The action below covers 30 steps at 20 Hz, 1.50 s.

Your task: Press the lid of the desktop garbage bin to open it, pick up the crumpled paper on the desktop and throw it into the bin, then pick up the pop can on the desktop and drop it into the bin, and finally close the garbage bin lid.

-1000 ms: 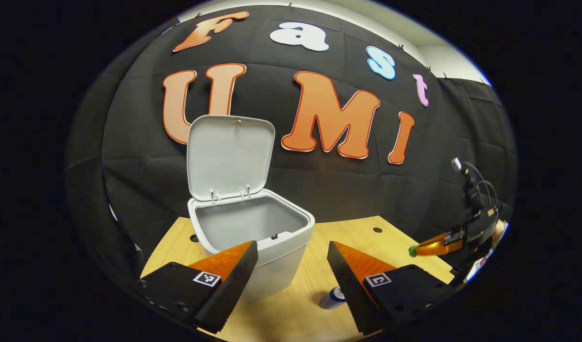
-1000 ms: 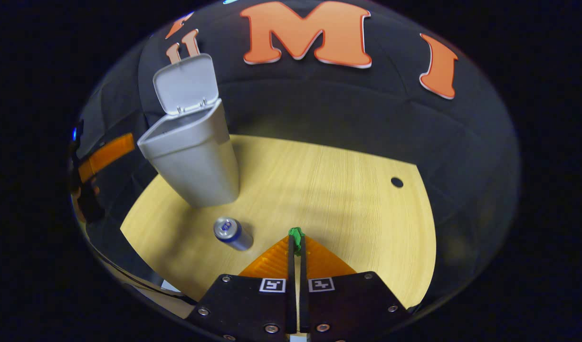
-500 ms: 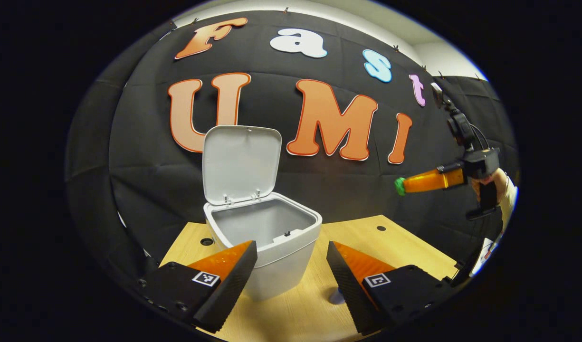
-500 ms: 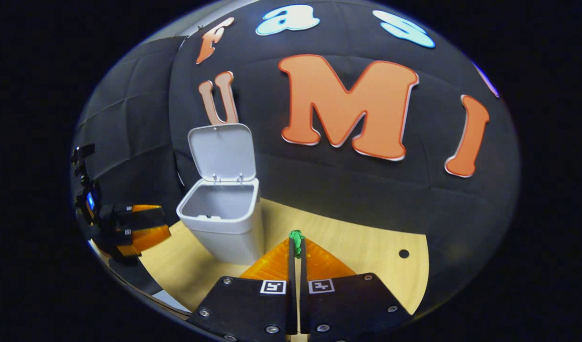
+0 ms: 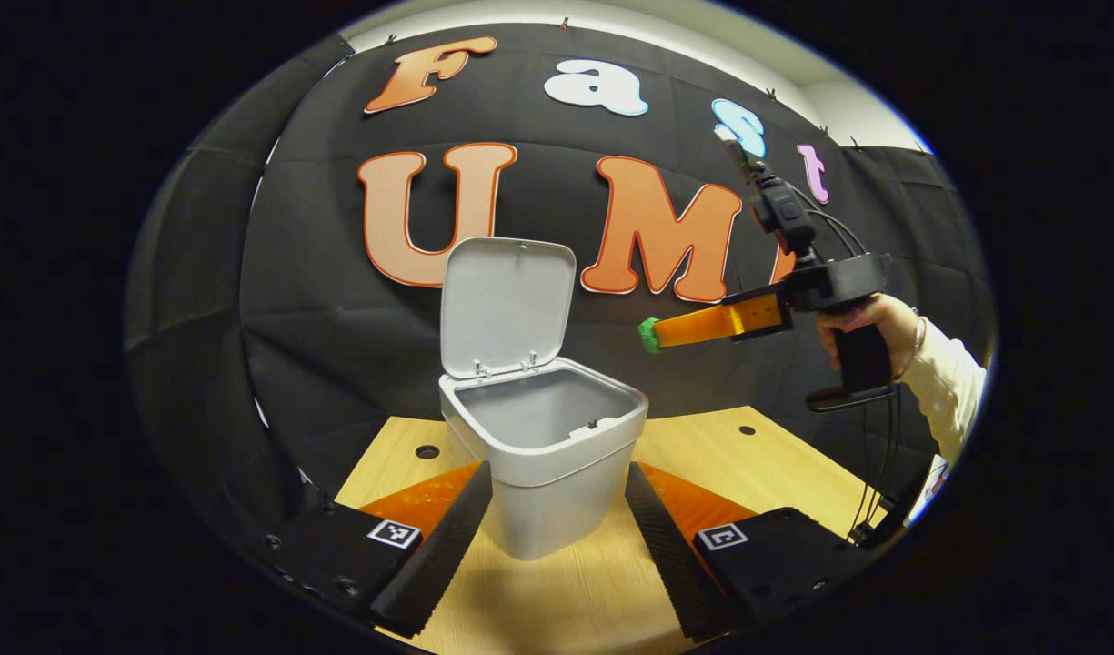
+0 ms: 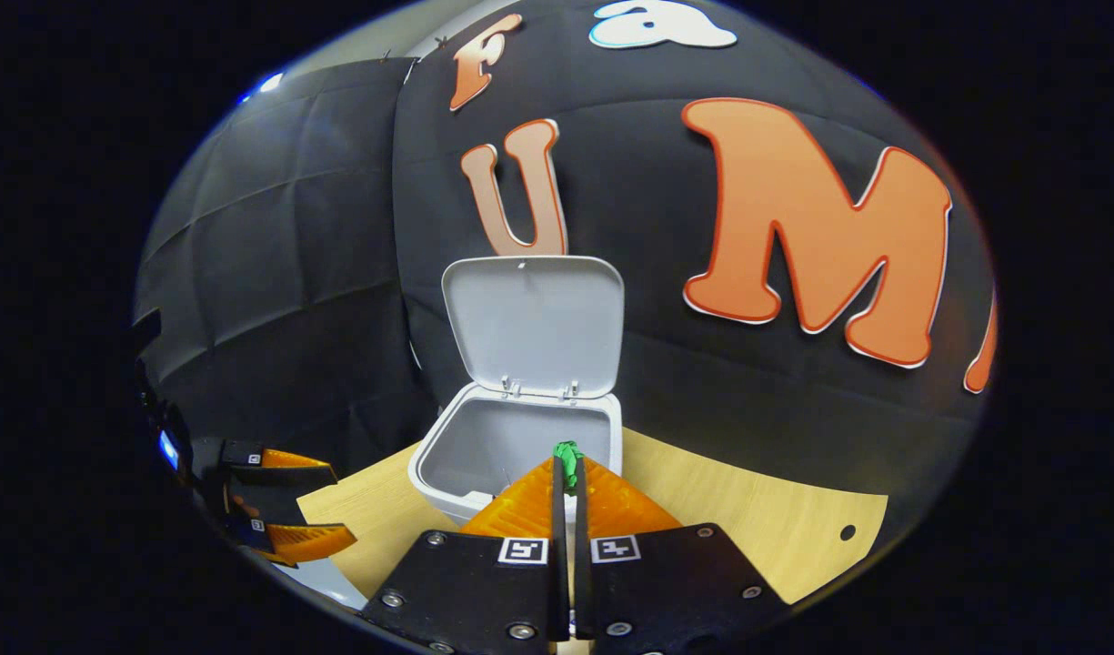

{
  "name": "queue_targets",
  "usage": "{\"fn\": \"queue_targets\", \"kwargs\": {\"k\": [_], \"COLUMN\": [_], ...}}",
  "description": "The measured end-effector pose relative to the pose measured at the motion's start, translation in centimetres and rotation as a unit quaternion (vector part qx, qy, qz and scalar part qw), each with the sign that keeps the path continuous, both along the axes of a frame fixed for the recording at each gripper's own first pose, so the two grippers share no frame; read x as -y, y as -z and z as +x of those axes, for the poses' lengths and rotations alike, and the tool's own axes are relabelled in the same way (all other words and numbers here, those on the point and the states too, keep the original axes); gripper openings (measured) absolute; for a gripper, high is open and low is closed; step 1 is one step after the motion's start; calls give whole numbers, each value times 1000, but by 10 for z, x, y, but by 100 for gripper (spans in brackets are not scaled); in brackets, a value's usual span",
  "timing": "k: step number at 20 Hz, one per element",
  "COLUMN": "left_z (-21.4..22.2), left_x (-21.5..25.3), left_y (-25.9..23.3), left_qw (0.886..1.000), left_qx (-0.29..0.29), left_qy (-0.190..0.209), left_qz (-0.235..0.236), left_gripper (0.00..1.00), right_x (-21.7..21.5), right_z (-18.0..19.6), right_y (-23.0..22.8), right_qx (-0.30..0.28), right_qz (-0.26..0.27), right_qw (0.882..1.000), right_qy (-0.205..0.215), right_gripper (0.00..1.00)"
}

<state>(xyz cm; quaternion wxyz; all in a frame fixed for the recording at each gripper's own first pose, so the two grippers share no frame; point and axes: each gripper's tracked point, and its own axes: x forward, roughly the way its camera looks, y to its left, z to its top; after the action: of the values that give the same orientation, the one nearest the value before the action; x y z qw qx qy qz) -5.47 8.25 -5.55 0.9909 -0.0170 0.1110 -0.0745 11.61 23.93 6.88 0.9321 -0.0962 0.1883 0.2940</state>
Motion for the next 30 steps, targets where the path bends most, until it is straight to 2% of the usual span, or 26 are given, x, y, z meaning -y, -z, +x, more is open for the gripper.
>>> {"fn": "queue_targets", "kwargs": {"k": [6, 9, 10, 11, 12, 15, 16, 23, 30], "left_z": [-12, -14, -14, -14, -15, -13, -12, -5, 7], "left_x": [-25, -32, -34, -36, -37, -38, -37, -18, 19], "left_y": [7, 7, 7, 6, 4, 3, 4, 9, 12], "left_qw": [1000, 1000, 1000, 1000, 1000, 1000, 1000, 1000, 999], "left_qx": [-10, -10, -9, -9, -9, -7, -8, -16, -20], "left_qy": [-20, -25, -26, -26, -27, -26, -25, -7, 29], "left_qz": [-7, -7, -6, -5, -5, -5, -4, -12, -16], "left_gripper": [94, 94, 94, 94, 94, 94, 94, 94, 94], "right_x": [-26, -36, -37, -38, -39, -43, -43, -22, 46], "right_z": [26, 33, 32, 34, 34, 35, 36, 30, 12], "right_y": [30, 39, 37, 40, 41, 40, 39, 15, -22], "right_qx": [-20, -22, -24, -23, -22, -17, -18, 6, 46], "right_qz": [-9, -5, -5, -8, -11, -6, -3, 17, 43], "right_qw": [1000, 1000, 1000, 1000, 1000, 1000, 1000, 1000, 996], "right_qy": [8, 12, 11, 11, 11, 10, 10, 21, 66], "right_gripper": [2, 8, 16, 33, 41, 91, 95, 96, 95]}}
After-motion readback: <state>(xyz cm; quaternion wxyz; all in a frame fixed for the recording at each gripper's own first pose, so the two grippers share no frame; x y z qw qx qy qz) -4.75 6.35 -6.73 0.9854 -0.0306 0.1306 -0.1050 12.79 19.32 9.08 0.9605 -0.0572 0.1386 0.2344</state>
